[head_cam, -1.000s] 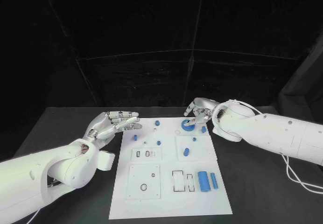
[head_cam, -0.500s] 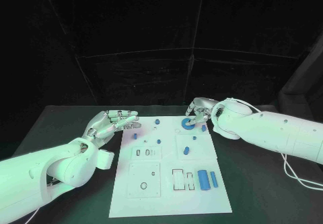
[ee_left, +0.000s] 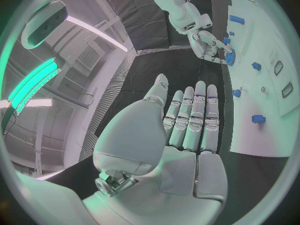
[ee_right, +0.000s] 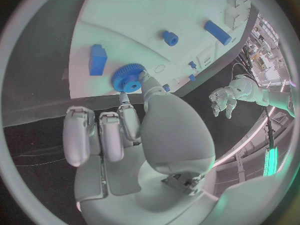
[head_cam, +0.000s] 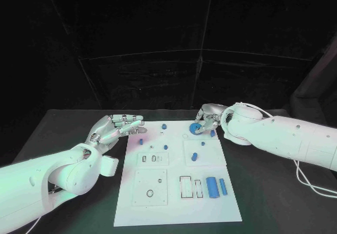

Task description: Assemble the parts on the task board

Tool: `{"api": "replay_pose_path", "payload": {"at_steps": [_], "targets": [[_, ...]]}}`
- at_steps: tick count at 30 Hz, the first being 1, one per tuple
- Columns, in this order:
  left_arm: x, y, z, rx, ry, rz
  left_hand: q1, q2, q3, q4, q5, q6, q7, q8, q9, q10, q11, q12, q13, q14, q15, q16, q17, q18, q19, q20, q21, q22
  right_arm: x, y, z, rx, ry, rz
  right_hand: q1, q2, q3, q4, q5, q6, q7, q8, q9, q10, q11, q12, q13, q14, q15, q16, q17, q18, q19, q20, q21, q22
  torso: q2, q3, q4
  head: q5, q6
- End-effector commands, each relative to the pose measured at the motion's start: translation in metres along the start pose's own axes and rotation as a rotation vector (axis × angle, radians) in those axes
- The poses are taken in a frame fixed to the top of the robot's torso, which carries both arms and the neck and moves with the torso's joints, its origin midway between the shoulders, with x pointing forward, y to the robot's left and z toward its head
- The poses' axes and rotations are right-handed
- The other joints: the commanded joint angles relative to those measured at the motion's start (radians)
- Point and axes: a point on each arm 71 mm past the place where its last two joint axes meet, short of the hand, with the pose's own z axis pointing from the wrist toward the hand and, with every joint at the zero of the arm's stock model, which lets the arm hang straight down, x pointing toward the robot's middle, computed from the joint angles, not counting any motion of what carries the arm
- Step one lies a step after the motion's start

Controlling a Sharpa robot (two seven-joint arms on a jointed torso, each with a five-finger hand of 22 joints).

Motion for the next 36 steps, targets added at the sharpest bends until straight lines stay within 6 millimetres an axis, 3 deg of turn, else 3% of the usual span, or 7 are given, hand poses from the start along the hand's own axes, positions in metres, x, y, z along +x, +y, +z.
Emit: {"api": "replay_pose_path", "payload": {"at_steps": [1,13,20,25,29,36], "targets": [[0.001,-0.001,0.001,0.006,0.015,-0.004,-0.002,0.012,0.002,-0.006,0.004,0.001,0.004,-0.006,-0.001,0.001,0.007,-0.003,-0.001,0.002,0.008,-0.007,-0.001,0.006,0.004,0.002,-0.005,-0.002,0.001,0.0,0.0,0.001,0.018,-0.017,0.007,0.006,-0.003,0.004,0.008,0.007,-0.001,0.007,0.001,0.008,0.001,0.005,0.024,0.084,0.004,0.006,0.166,-0.02,0.023,0.002,0.003,0.059,0.0,-0.0004,0.0016,0.001,0.0],[0.001,-0.001,0.001,0.004,0.013,-0.003,-0.002,0.012,0.002,-0.006,0.004,0.001,0.004,-0.006,-0.001,0.001,0.007,-0.003,-0.001,0.002,0.008,-0.007,-0.001,0.006,0.004,0.002,-0.005,-0.002,0.003,0.001,0.0,-0.008,0.022,-0.017,0.026,0.022,0.007,-0.011,0.031,0.024,-0.005,0.021,0.003,0.008,-0.003,0.011,0.032,0.084,0.0,0.008,0.171,-0.021,0.025,-0.001,0.004,0.061,0.0,-0.0012,0.0028,-0.002,-0.002],[0.0,-0.001,0.001,0.003,0.013,-0.003,-0.002,0.012,0.002,-0.006,0.004,0.001,0.004,-0.006,-0.001,0.001,0.007,-0.003,-0.001,0.002,0.008,-0.007,-0.001,0.006,0.004,0.002,-0.005,-0.002,0.001,0.003,0.0,-0.014,-0.016,-0.022,0.079,0.078,0.081,-0.05,-0.035,0.067,-0.012,0.041,0.004,0.01,-0.012,0.015,0.04,0.085,-0.007,0.009,0.176,-0.022,0.028,-0.007,0.005,0.067,0.0,-0.0014,0.0039,-0.003,-0.003],[0.0,0.0,0.001,0.001,0.014,-0.004,-0.002,0.013,0.002,-0.008,0.004,0.001,0.004,-0.007,-0.001,0.001,0.006,-0.005,-0.001,0.002,0.008,-0.008,-0.001,0.006,0.005,0.002,-0.006,-0.002,-0.003,0.006,-0.001,-0.035,-0.077,-0.05,0.111,0.11,0.159,-0.086,-0.073,0.118,-0.028,0.06,0.007,0.014,-0.025,0.019,0.047,0.086,-0.018,0.011,0.183,-0.024,0.032,-0.016,0.008,0.076,0.0,-0.0021,0.0035,-0.002,-0.004],[0.0,0.0,0.001,0.001,0.015,-0.004,-0.002,0.013,0.002,-0.009,0.004,0.001,0.004,-0.007,-0.001,0.001,0.007,-0.005,-0.001,0.001,0.008,-0.009,-0.001,0.006,0.005,0.002,-0.006,-0.002,-0.003,0.01,-0.001,-0.056,-0.097,-0.062,0.084,0.11,0.194,-0.09,-0.077,0.154,-0.04,0.067,0.009,0.021,-0.035,0.022,0.052,0.087,-0.025,0.012,0.186,-0.025,0.034,-0.023,0.01,0.08,0.0,-0.0024,0.0045,-0.002,-0.004],[0.0,-0.001,0.0,0.0,0.014,-0.004,-0.003,0.014,0.002,-0.009,0.004,0.001,0.004,-0.008,-0.001,0.001,0.007,-0.005,-0.001,0.001,0.008,-0.01,-0.001,0.006,0.006,0.002,-0.006,-0.003,0.0,0.025,-0.005,-0.105,-0.088,-0.067,0.009,0.083,0.209,-0.076,-0.06,0.177,-0.049,0.058,0.004,0.029,-0.043,0.024,0.059,0.087,-0.033,0.011,0.187,-0.025,0.035,-0.032,0.009,0.081,0.0,-0.0022,0.0041,-0.001,-0.004]]}}
